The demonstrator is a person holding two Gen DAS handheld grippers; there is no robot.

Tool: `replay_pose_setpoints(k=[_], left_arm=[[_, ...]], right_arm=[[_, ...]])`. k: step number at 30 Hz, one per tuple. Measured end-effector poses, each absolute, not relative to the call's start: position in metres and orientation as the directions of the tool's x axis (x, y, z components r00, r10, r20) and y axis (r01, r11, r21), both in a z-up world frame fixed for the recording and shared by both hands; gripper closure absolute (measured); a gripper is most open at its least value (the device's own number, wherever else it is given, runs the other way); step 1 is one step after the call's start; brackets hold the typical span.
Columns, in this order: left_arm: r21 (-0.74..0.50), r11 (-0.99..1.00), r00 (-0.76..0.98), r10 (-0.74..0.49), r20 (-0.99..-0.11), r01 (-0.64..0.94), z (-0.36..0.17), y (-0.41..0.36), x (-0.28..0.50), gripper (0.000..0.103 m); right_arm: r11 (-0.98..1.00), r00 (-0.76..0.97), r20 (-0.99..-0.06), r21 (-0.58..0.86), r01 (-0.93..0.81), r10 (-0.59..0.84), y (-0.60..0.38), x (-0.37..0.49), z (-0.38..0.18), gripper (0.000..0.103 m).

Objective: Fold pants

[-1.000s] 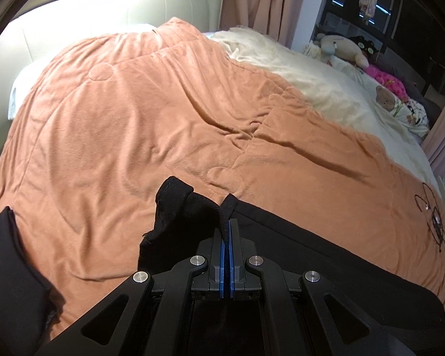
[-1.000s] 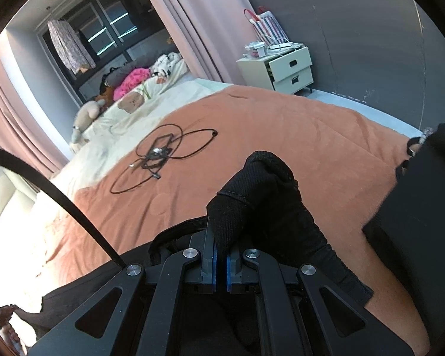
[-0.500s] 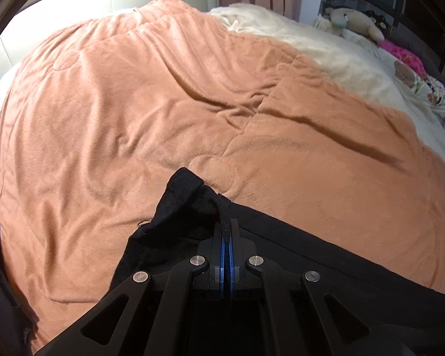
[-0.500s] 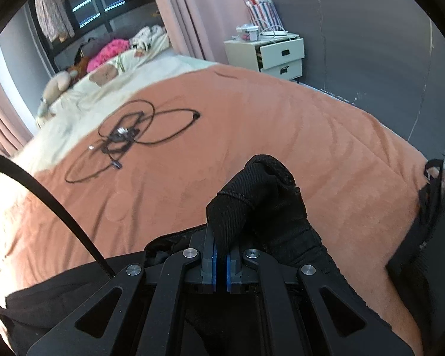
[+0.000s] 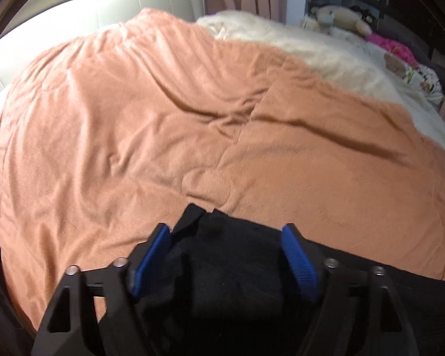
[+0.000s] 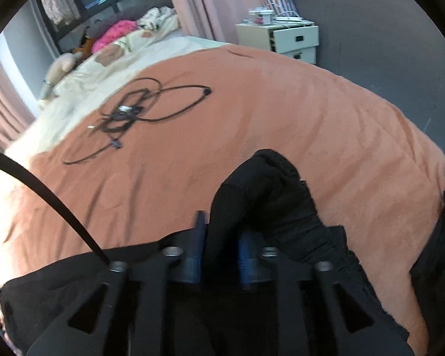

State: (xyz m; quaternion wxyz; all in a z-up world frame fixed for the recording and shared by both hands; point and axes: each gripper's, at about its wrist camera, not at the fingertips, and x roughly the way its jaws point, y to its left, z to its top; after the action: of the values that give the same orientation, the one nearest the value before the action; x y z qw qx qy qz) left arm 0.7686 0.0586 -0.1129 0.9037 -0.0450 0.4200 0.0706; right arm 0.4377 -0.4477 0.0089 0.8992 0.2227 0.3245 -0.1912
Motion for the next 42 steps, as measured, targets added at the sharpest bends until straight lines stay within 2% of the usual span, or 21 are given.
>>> replay_pose_setpoints(k=[1,2,3,4,9,15,20,23,25,27,31,35,42], left_arm=[[-0.030,0.987,0.645,0.078,-0.760,-0.155,-0.109,0.060,0.765,0.022],[-0.030,0.988,0.642,0.074,-0.763,-0.149,-0.107,0.060,0.764,0.022],[-0.025,0.989,0.637,0.075,-0.767,-0.146,-0.106,0.061,0.762,0.022],[-0.019,0.990,0.634,0.077,-0.769,-0.143,-0.104,0.061,0.758,0.022],[0.025,0.995,0.632,0.082,-0.771,-0.099,-0.106,0.067,0.729,0.022],[-0.005,0.995,0.624,0.062,-0.779,-0.104,-0.102,0.089,0.683,0.022],[-0.023,0.994,0.628,0.051,-0.776,-0.109,-0.092,0.107,0.640,0.022],[-0.058,0.992,0.622,0.023,-0.783,-0.110,-0.093,0.118,0.616,0.028],[-0.060,0.992,0.609,0.023,-0.793,-0.115,-0.096,0.122,0.605,0.038],[-0.084,0.989,0.594,0.004,-0.805,-0.119,-0.101,0.127,0.593,0.044],[-0.150,0.979,0.575,-0.043,-0.817,-0.140,-0.110,0.136,0.575,0.044],[-0.306,0.945,0.569,-0.190,-0.800,-0.116,-0.117,0.143,0.566,0.044],[-0.407,0.900,0.503,-0.282,-0.817,-0.155,-0.148,0.138,0.569,0.044]], right_arm=[[0.837,0.735,-0.653,0.289,0.465,-0.183,-0.447,0.431,0.012,0.023],[0.850,0.754,-0.627,0.276,0.449,-0.195,-0.442,0.420,0.018,0.017],[0.857,0.765,-0.609,0.263,0.442,-0.208,-0.439,0.415,0.021,0.016],[0.875,0.778,-0.591,0.239,0.422,-0.214,-0.431,0.409,0.027,0.016],[0.924,0.779,-0.613,0.208,0.320,-0.132,-0.401,0.394,0.025,0.016],[0.947,0.763,-0.639,0.179,0.267,-0.094,-0.380,0.367,0.015,0.016],[0.946,0.767,-0.639,0.210,0.246,-0.058,-0.377,0.330,0.015,0.016],[0.947,0.766,-0.640,0.211,0.242,-0.054,-0.376,0.305,0.017,0.016],[0.946,0.765,-0.643,0.222,0.237,-0.041,-0.376,0.294,0.017,0.016],[0.943,0.763,-0.646,0.234,0.237,-0.032,-0.375,0.282,0.015,0.016],[0.934,0.759,-0.651,0.264,0.240,-0.011,-0.376,0.262,0.011,0.016],[0.921,0.755,-0.656,0.296,0.252,0.004,-0.382,0.247,0.006,0.016],[0.906,0.752,-0.659,0.321,0.277,0.003,-0.385,0.227,-0.010,0.016]])
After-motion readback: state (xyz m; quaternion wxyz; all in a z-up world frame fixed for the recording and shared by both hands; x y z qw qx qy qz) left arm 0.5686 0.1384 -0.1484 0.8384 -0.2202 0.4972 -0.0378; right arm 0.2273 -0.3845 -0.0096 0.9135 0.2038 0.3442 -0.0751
